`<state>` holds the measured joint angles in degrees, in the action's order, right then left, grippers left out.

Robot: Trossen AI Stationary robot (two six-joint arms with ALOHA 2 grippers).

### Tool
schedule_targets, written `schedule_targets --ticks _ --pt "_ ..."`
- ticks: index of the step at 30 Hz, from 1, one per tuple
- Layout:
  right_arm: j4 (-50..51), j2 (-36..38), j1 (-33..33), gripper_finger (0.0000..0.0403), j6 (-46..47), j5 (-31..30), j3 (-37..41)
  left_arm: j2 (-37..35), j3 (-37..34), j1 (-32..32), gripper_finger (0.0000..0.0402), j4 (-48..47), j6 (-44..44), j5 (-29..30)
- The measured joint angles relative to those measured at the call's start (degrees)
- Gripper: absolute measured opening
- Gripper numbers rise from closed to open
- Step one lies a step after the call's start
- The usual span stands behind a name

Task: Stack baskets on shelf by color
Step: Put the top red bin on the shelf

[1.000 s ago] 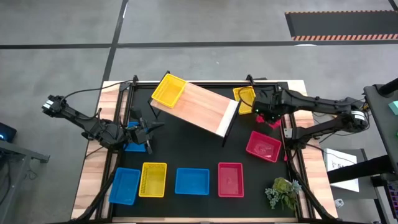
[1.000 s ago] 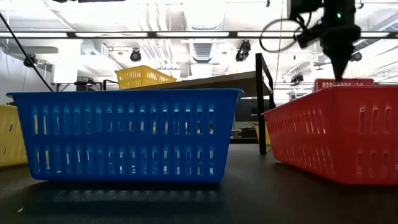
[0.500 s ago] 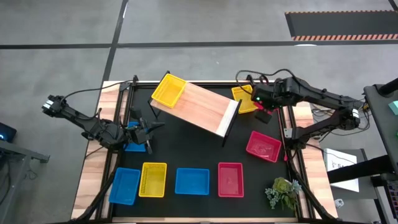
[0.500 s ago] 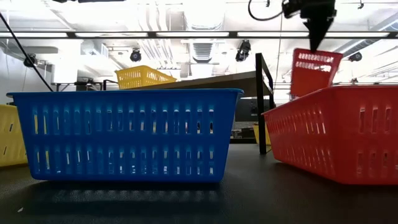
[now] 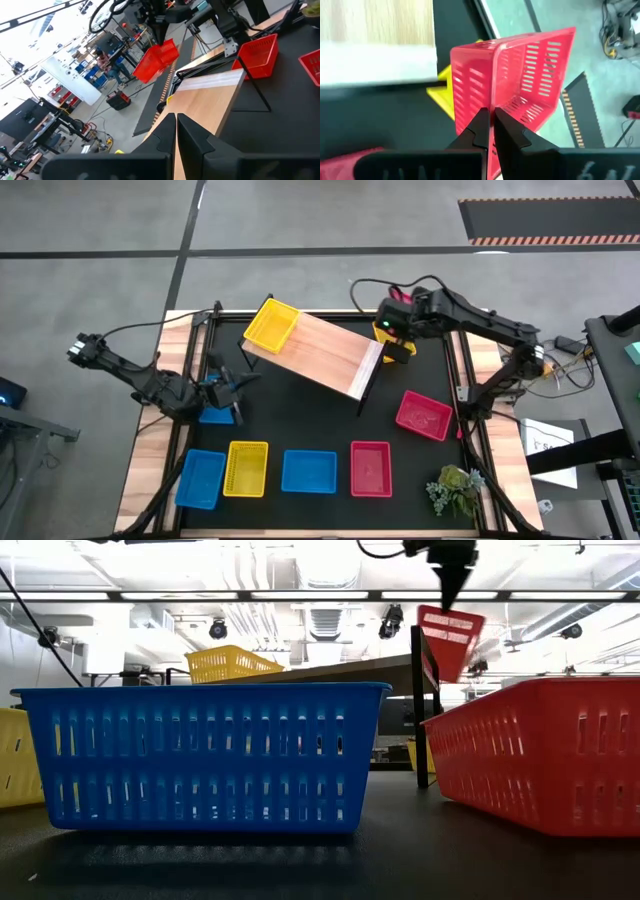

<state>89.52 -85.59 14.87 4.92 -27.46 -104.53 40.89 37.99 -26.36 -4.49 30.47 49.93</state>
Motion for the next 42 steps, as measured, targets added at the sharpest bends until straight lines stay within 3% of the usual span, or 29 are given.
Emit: schedule_targets --ticks 8,16,27,38,42 --pt "0.1 -9.2 -2.3 0.0008 -6.1 -1.2 -13.5 -2.4 -1.0 0.0 0.0 0.0 -0.1 0.0" --pt "0.2 -17.2 -6.8 0.0008 -8.0 -1.2 -21.1 -2.3 -1.0 0.0 0.0 0.0 -0.1 0.0" --pt "0.5 -22.8 -12.2 0.0008 -7.1 -0.8 -22.5 -1.7 -1.0 0.0 0.0 -0.4 -0.1 0.0" --pt "0.2 -23.3 -13.1 0.001 -2.8 6.5 -22.0 -1.7 -1.0 0.0 0.0 -0.3 -0.1 0.0" --pt "0.0 -23.3 -13.1 0.0029 -2.3 10.0 -21.9 -1.7 -1.0 0.0 0.0 -0.2 -0.1 0.0"
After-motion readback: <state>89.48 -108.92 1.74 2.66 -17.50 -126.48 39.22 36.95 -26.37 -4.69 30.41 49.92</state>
